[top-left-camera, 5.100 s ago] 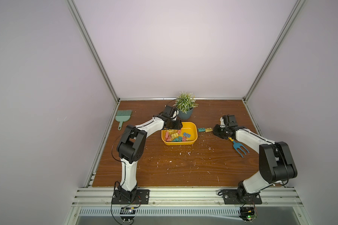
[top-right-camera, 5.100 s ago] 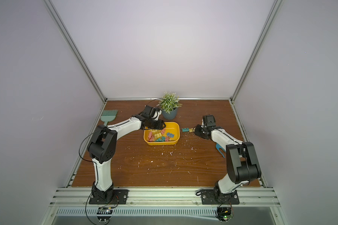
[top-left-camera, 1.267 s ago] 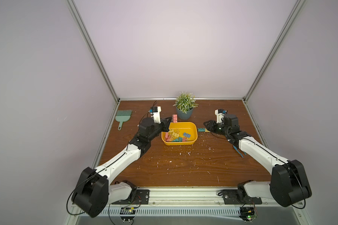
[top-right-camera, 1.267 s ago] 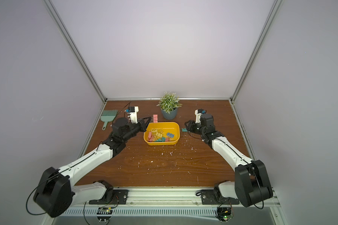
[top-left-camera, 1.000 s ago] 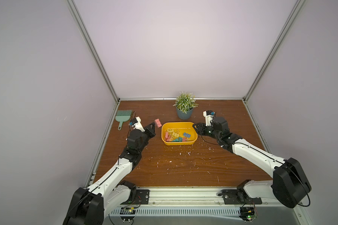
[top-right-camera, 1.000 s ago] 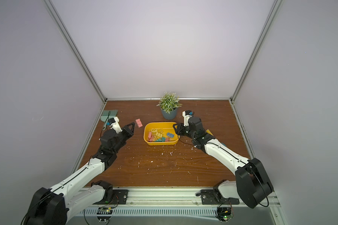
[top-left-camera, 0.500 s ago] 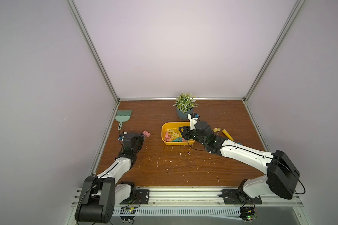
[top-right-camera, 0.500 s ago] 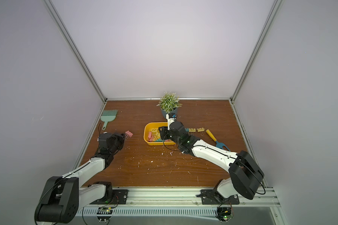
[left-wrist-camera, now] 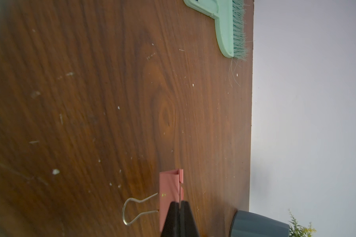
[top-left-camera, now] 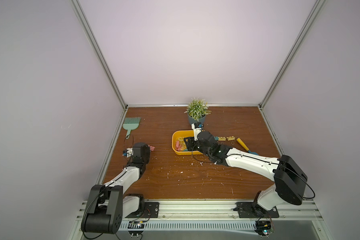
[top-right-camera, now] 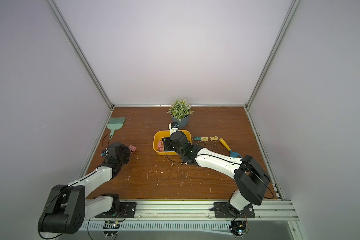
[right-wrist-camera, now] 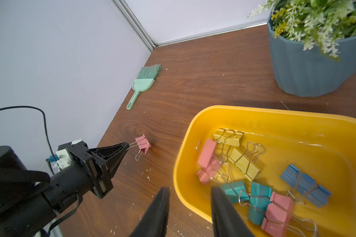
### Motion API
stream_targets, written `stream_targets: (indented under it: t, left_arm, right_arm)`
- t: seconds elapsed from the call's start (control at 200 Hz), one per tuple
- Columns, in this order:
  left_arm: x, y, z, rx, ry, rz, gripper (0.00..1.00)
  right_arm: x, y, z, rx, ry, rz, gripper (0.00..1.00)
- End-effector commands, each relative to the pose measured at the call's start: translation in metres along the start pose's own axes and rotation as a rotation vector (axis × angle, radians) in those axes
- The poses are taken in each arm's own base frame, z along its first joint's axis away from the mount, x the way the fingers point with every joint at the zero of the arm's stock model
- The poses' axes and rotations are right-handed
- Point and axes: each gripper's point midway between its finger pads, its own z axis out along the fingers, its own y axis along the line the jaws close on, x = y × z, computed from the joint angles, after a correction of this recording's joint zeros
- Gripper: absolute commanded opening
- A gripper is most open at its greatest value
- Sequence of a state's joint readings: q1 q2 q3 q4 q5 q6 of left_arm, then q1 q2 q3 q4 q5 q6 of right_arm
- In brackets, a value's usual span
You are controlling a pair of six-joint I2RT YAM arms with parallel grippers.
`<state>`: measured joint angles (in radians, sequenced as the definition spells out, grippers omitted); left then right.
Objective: Take out the binder clips from the storage box
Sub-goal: Place the binder clip at the center of the board.
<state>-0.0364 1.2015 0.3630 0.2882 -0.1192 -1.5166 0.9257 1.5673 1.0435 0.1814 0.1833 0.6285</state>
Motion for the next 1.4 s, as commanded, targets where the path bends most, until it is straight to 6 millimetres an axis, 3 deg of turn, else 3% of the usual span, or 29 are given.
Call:
stream_targets:
  t: [0.0, 0.285, 0.41, 0.45, 0.505, 0.595, 0.776, 0.831, 0.996, 1.096, 1.206, 1.281, 1.391]
  left_arm:
    - [-0.011, 0.001, 0.004, -0.027, -0.049, -0.013, 0.00]
    - [-0.001, 0.003, 0.020, -0.032, -0.008, -0.043, 0.01]
    - [0.002, 0.005, 0.021, -0.034, 0.009, -0.048, 0.11]
    - [0.004, 0.005, 0.021, -0.028, 0.016, -0.049, 0.19]
    - [0.006, 0.005, 0.019, -0.020, 0.027, -0.053, 0.38]
    - [0.008, 0.003, 0.013, -0.005, 0.040, -0.056, 0.57]
    - [-0.005, 0.000, -0.010, -0.007, -0.009, 0.016, 0.77]
    - [-0.012, -0.002, -0.019, -0.003, -0.039, 0.061, 0.81]
    - [-0.014, -0.035, -0.039, 0.117, -0.047, 0.298, 0.79]
    - [0.004, -0.071, -0.047, 0.256, 0.034, 0.465, 0.75]
    - [0.037, -0.112, -0.054, 0.380, 0.155, 0.647, 0.70]
    - [0.074, -0.136, -0.060, 0.452, 0.235, 0.789, 0.68]
    - [0.137, -0.155, -0.065, 0.517, 0.373, 0.985, 0.65]
  right_arm:
    - [-0.019, 0.009, -0.003, -0.008, -0.049, 0.002, 0.39]
    - [-0.014, 0.005, 0.000, 0.012, -0.025, 0.000, 0.39]
    - [-0.014, 0.002, 0.001, 0.030, -0.024, 0.002, 0.40]
    - [-0.014, 0.000, 0.001, 0.038, -0.025, 0.000, 0.40]
    - [-0.015, -0.002, 0.001, 0.049, -0.030, 0.001, 0.40]
    - [-0.017, -0.004, -0.001, 0.058, -0.035, -0.007, 0.40]
    - [-0.031, -0.022, -0.014, 0.140, -0.086, -0.024, 0.43]
    - [-0.037, -0.029, -0.021, 0.158, -0.116, -0.029, 0.47]
    - [-0.049, -0.045, -0.043, 0.175, -0.217, -0.045, 0.84]
    - [-0.048, -0.053, -0.047, 0.139, -0.222, -0.065, 0.88]
    - [-0.043, -0.068, -0.040, 0.122, -0.136, -0.033, 0.88]
    - [-0.036, -0.086, -0.034, 0.152, -0.071, 0.014, 0.88]
    - [-0.024, -0.109, -0.029, 0.166, -0.011, 0.096, 0.86]
